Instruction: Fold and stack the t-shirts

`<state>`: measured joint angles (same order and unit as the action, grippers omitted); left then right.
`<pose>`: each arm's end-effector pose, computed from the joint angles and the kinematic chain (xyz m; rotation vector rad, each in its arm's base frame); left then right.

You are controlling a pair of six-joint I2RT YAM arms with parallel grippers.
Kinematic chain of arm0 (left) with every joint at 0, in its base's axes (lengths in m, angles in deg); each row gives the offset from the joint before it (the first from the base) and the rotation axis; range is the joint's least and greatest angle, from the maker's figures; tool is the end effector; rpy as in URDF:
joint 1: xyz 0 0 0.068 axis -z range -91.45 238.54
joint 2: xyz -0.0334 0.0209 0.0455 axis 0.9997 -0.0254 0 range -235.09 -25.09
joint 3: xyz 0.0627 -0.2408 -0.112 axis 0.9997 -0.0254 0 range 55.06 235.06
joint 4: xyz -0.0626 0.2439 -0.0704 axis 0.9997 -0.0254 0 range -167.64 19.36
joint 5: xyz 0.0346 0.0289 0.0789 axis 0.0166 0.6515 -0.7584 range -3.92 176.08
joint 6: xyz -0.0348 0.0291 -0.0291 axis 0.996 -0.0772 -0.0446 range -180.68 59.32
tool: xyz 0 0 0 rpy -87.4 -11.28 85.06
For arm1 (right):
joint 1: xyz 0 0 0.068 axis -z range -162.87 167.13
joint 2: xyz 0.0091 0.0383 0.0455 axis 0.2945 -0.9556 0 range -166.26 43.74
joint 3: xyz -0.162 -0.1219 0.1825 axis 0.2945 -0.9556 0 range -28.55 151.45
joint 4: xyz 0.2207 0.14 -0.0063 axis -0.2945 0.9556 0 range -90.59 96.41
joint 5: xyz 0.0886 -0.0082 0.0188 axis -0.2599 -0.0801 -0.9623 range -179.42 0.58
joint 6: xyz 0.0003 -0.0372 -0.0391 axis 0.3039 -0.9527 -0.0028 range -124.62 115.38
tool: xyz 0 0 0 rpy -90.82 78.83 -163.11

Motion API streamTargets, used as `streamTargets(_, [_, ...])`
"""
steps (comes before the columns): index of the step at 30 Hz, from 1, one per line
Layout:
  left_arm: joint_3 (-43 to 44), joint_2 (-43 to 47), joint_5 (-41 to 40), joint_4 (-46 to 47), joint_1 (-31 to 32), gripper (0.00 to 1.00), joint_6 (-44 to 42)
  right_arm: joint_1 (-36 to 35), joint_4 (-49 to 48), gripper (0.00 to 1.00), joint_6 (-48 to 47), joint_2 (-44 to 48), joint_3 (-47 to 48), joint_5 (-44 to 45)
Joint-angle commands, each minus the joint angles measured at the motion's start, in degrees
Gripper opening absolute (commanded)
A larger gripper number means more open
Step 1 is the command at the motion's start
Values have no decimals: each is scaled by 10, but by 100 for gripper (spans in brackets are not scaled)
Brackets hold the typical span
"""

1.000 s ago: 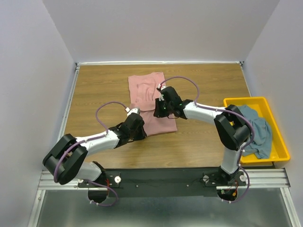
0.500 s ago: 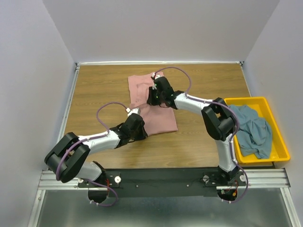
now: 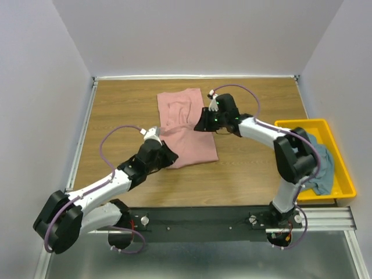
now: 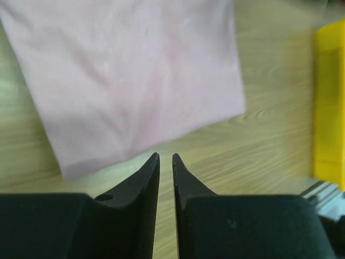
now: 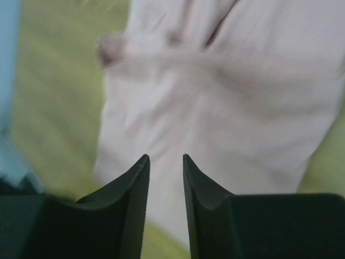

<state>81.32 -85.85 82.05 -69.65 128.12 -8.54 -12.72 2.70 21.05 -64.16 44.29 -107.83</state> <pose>0.1699 -0.1371 0.1941 -0.2923 2.2602 -0.8227 0.3592 0.2191 0.2061 -0.2693 2.3346 0.8642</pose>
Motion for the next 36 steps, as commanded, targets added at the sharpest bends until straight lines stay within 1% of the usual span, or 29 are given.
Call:
streamTargets(1, [-23, -15, 30, 68, -44, 23, 1, 14, -67, 40, 53, 96, -137, -174])
streamTargets(2, [-24, -27, 54, 75, -62, 22, -7, 19, -106, 40, 67, 115, -192, -213])
streamTargets(3, [-24, -40, 64, 81, -68, 22, -10, 22, -126, 40, 72, 121, -212, -226])
streamTargets(4, [-24, -72, 74, 91, -74, 21, -13, 24, -143, 40, 76, 123, -236, -236])
streamTargets(5, [-20, -88, 87, 95, -81, 20, -21, 32, -180, 41, 89, 115, -271, -254])
streamTargets(6, [-18, -102, 91, 98, -85, 20, -23, 38, -204, 41, 98, 108, -271, -262])
streamTargets(7, [-17, -126, 95, 101, -85, 18, -25, 56, -255, 41, 108, 97, -311, -268])
streamTargets(9, [-12, -144, 101, 96, -88, 14, -26, 75, -292, 41, 129, 61, -340, -283])
streamTargets(10, [-12, -154, 100, 84, -89, 13, -24, 85, -310, 41, 131, 50, -358, -287])
streamTargets(14, [-33, -138, 84, 44, -104, 13, -15, 138, -311, 41, 120, 25, -405, -274])
streamTargets(16, [-38, -110, 76, 10, -114, 13, -20, 154, -310, 41, 120, 33, -420, -279])
streamTargets(17, [-38, -98, 75, 0, -120, 13, -24, 156, -291, 41, 119, 58, -420, -280])
streamTargets(19, [-34, -63, 61, -27, -123, 13, -29, 154, -253, 41, 98, 90, -406, -276])
streamTargets(20, [-30, -54, 57, -30, -125, 13, -35, 155, -217, 42, 92, 116, -379, -269])
streamTargets(21, [-21, -45, 54, -29, -127, 13, -39, 155, -201, 43, 88, 129, -363, -266])
streamTargets(22, [-15, -36, 52, -18, -129, 13, -45, 155, -195, 44, 91, 135, -348, -270])
streamTargets(23, [1, -37, 52, -13, -136, 13, -49, 154, -195, 44, 104, 135, -308, -274])
streamTargets(24, [11, -49, 54, 18, -139, 13, -51, 155, -197, 44, 111, 130, -287, -276])
streamTargets(25, [22, -49, 58, 29, -144, 13, -55, 153, -201, 44, 120, 119, -261, -279])
streamTargets(26, [36, -79, 64, 41, -150, 13, -67, 153, -211, 44, 128, 103, -239, -287])
streamTargets(27, [68, -122, 79, 58, -157, 13, -74, 153, -214, 44, 137, 70, -190, -287])
streamTargets(29, [105, -173, 87, 65, -164, 13, -89, 154, -216, 44, 146, 28, -147, -286])
streamTargets(30, [140, -199, 91, 66, -171, 13, -103, 153, -217, 44, 155, -13, -121, -284])
streamTargets(31, [154, -247, 94, 68, -175, 13, -107, 154, -219, 44, 162, -34, -84, -283])
streamTargets(32, [179, -271, 105, 71, -181, 13, -111, 153, -222, 44, 175, -54, -62, -287])
streamTargets(33, [190, -311, 112, 78, -193, 13, -115, 153, -224, 44, 179, -94, -44, -288])
streamTargets(36, [222, -360, 131, 86, -214, 12, -120, 154, -225, 44, 187, -147, 8, -283])
